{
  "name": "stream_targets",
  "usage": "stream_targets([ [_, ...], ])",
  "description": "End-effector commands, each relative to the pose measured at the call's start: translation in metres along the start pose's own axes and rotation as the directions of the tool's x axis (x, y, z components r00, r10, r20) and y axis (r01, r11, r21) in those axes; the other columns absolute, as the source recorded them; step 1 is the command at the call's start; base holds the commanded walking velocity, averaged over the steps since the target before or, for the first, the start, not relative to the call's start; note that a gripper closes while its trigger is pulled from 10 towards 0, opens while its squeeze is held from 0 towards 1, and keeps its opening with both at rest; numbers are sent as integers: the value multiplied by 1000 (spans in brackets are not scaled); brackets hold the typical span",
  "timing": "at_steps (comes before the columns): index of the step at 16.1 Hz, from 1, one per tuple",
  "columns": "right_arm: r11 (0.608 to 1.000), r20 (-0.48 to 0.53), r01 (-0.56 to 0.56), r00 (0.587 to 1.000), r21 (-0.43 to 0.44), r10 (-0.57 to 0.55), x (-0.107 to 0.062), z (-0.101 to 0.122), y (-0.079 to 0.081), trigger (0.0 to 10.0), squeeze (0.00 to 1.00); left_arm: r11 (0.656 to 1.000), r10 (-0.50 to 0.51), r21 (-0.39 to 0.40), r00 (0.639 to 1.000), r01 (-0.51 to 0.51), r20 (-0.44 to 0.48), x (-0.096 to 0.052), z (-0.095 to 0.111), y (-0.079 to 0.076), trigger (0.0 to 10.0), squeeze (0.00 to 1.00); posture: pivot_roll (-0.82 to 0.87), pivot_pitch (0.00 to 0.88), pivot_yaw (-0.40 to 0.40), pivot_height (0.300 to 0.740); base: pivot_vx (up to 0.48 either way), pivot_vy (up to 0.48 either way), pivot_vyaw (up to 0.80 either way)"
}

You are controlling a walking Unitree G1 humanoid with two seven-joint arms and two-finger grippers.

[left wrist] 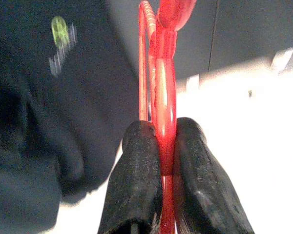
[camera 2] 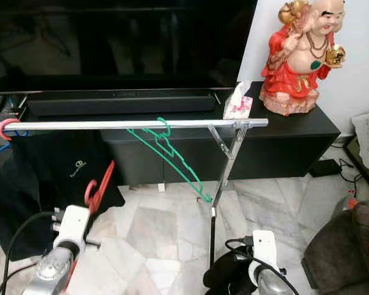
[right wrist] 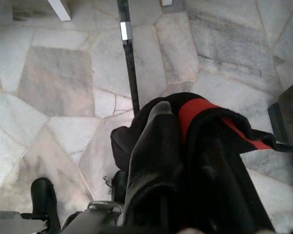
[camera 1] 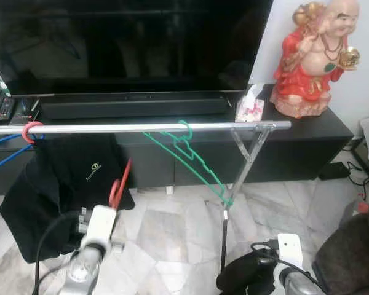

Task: Hang hanger

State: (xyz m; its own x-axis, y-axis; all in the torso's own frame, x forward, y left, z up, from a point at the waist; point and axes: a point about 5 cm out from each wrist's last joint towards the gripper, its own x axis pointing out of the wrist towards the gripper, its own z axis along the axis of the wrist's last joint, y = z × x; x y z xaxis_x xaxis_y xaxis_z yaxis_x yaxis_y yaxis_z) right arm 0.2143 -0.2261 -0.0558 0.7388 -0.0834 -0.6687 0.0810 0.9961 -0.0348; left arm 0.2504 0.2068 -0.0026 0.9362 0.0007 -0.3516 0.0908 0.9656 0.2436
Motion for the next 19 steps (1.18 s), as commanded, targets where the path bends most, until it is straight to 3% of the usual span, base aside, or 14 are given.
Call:
stream_targets([
  [1, 1000, -10, 15, 1000, -10, -15, 0, 1, -3, 10000, 0, 999, 34, -13, 993, -36, -115, 0, -18, 0, 10000, 0, -93, 38, -39, 740, 0, 0, 0],
  [4, 1000, -21, 22, 1000, -18, -22, 1, 1, -3, 10000, 0, 995, 41, -69, 951, -65, -308, -10, -52, -6, 10000, 0, -99, 48, -38, 740, 0, 0, 0],
  [7, 999, -63, 25, 998, -24, -26, 1, -1, -3, 10000, 0, 995, 16, -77, 881, -59, -472, -32, -85, -19, 10000, 0, -103, 55, -36, 740, 0, 0, 0],
  [10, 998, -113, 16, 993, -68, -23, 2, -3, -4, 10000, 0, 995, 10, -76, 849, -59, -528, -42, -98, -23, 10000, 0, -96, 63, -39, 740, 0, 0, 0],
  [19, 999, -140, 28, 990, -35, -33, 2, -7, 3, 10000, 0, 997, 20, -52, 819, -61, -574, -49, -105, -21, 10000, 0, -106, 52, -8, 740, 0, 0, 0],
])
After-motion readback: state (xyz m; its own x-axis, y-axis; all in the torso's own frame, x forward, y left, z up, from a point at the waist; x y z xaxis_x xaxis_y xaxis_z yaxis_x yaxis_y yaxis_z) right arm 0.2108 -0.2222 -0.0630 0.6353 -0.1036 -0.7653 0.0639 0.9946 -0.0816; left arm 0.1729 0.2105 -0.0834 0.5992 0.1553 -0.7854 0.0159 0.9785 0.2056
